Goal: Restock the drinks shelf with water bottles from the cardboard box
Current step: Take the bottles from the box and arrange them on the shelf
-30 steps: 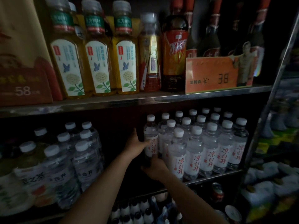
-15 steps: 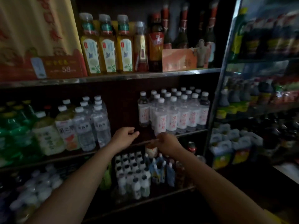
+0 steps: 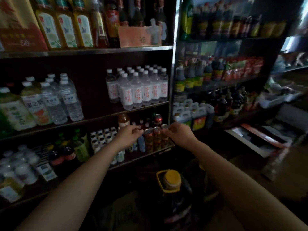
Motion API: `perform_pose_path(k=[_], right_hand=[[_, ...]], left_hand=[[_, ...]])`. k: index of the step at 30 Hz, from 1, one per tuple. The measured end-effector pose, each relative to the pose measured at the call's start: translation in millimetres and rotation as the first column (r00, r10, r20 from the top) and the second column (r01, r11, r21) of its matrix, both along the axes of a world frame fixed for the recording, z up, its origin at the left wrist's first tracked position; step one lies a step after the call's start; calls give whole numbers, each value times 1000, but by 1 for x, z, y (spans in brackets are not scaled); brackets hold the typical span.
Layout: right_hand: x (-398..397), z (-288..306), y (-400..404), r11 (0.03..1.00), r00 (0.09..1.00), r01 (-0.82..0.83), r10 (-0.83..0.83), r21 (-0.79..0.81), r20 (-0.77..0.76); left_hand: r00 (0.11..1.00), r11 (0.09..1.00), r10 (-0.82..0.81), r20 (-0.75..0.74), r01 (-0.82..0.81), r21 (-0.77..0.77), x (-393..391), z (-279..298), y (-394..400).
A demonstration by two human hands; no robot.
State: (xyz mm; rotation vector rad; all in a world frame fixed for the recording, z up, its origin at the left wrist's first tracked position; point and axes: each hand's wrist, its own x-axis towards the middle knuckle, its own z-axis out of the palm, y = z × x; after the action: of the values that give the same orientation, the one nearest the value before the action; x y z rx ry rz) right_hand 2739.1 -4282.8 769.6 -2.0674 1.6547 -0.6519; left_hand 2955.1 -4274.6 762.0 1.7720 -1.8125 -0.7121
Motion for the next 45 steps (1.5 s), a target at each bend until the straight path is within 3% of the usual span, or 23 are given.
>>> perform_pose_path(k=[8, 17, 24, 29, 35, 40, 45], right_hand=[[-123, -46, 74, 991, 994, 100, -102, 85, 24], [-246, -164, 175, 935, 980, 179, -197, 307, 29], [-289, -305, 214, 867, 958, 252, -287, 431, 16], [-301, -444, 222, 834, 947, 275, -321, 477, 16], [-300, -608, 212, 846, 949, 261, -313, 465, 39], [-296, -708, 200, 863, 950, 243, -304, 442, 71], [-289, -762, 184, 880, 928, 257, -340, 399, 153]], left_hand=[[998, 999, -40, -53, 41, 8, -120, -42, 65], [980, 967, -123, -159, 154, 202, -244, -176, 142], [973, 894, -201, -111, 229, 384, -286, -333, 182], [965, 833, -245, -98, 261, 488, -294, -481, 199], [902, 770, -432, 4, 366, 524, -292, -661, 201], [888, 758, -454, -75, 429, 491, -311, -766, 197], [901, 744, -315, -297, 429, 512, -327, -825, 187]])
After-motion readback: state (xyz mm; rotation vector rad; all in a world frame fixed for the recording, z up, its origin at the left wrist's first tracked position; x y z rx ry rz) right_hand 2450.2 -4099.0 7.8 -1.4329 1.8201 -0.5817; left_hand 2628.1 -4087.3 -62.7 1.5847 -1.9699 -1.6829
